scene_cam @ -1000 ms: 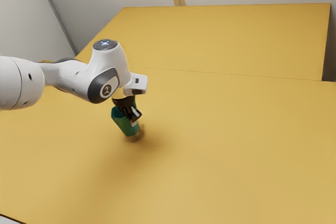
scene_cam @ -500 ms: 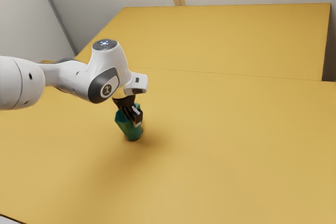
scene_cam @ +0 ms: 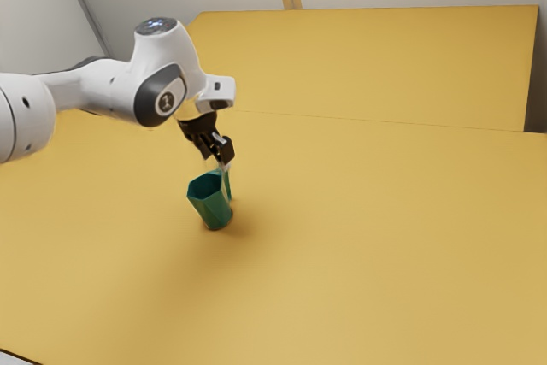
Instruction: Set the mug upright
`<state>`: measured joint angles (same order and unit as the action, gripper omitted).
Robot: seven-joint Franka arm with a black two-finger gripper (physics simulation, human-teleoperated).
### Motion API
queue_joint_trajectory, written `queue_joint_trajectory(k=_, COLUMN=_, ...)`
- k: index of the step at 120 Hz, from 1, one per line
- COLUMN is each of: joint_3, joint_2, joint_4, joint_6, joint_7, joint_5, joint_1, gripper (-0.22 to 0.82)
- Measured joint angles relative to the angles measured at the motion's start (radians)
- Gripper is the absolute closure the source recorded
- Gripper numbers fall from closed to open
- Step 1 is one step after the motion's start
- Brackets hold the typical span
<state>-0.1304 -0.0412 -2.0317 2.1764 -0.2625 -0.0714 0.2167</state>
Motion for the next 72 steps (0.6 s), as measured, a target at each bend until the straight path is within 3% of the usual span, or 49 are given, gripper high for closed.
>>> queue_joint_trajectory(k=20, joint_3=-0.001, joint_2=-0.04, joint_4=0.201, joint_6=-0.15, joint_7=0.018, joint_5=0.047, joint_1=-0.011, gripper=0.14)
queue_joint_trajectory(k=43, joint_3=-0.006, joint_2=-0.106, joint_4=0.456, joint_6=-0.374, joint_7=0.051, joint_5=0.067, joint_1=-0.021, gripper=0.06)
queue_joint_trajectory(k=72, joint_3=-0.008, joint_2=-0.115, joint_4=0.523, joint_6=-0.521, joint_7=0.082, joint_5=0.071, joint_1=-0.03, gripper=0.02)
